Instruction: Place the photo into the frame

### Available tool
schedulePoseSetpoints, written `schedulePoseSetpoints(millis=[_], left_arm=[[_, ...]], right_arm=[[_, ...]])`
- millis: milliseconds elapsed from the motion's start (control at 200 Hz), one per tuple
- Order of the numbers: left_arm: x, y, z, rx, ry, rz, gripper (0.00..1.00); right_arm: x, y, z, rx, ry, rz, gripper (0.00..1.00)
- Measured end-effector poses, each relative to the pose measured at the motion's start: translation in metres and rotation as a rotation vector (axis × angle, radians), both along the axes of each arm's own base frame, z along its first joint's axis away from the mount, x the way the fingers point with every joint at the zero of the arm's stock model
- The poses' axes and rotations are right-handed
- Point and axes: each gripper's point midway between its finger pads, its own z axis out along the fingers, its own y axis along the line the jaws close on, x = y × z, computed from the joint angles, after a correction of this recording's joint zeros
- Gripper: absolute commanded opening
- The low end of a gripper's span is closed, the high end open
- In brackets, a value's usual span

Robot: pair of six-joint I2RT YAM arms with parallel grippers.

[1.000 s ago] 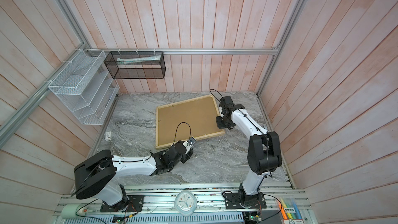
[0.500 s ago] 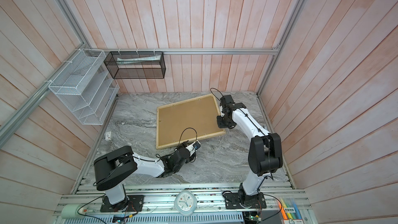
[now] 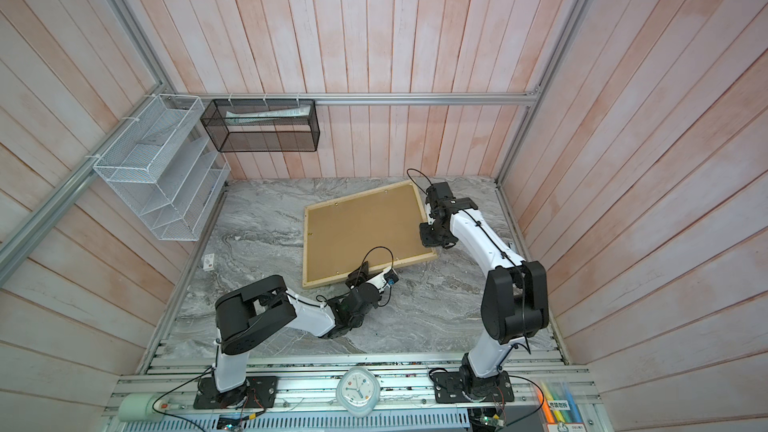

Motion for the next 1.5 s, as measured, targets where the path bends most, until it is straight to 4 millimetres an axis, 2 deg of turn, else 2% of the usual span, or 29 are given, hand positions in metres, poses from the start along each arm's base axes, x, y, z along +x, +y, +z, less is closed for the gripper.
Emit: schedulePoseSetpoints(millis=[255, 675, 805, 880, 1085, 1200, 1255, 1375, 1500], left_arm=[[0.007, 0.0, 0.01, 0.037, -0.077, 0.016, 0.59], [0.012, -0.005, 0.012, 0.109, -0.124, -0.006, 0.33], [0.011, -0.005, 0.005, 0.215, -0.131, -0.038, 0.23], [0.012, -0.006, 0.007, 0.219, -0.137, -0.037, 0.18], [0.012, -0.007, 0.01, 0.237, -0.132, -0.041, 0.12], [0.012, -0.008, 0.02, 0.244, -0.123, -0.048, 0.11], [0.011, -0.007, 0.022, 0.265, -0.105, -0.057, 0.1], [0.007, -0.003, 0.026, 0.304, -0.061, -0.073, 0.09], [0.005, 0.0, 0.038, 0.307, -0.028, -0.069, 0.07]], right_arm=[[-0.004, -0.001, 0.003, 0.003, -0.006, -0.002, 0.0], [-0.01, -0.002, 0.004, 0.007, -0.009, -0.01, 0.0], [-0.01, -0.002, 0.007, 0.015, -0.023, -0.008, 0.0], [-0.01, -0.001, 0.009, 0.017, -0.033, -0.008, 0.0], [-0.01, -0.004, 0.016, 0.021, -0.06, -0.017, 0.17], [-0.012, -0.009, 0.03, 0.038, -0.102, -0.044, 0.24], [-0.012, -0.019, 0.044, 0.05, -0.147, -0.079, 0.27], [-0.014, -0.046, 0.082, 0.085, -0.298, -0.185, 0.42], [-0.025, -0.065, 0.108, 0.118, -0.43, -0.253, 0.49]])
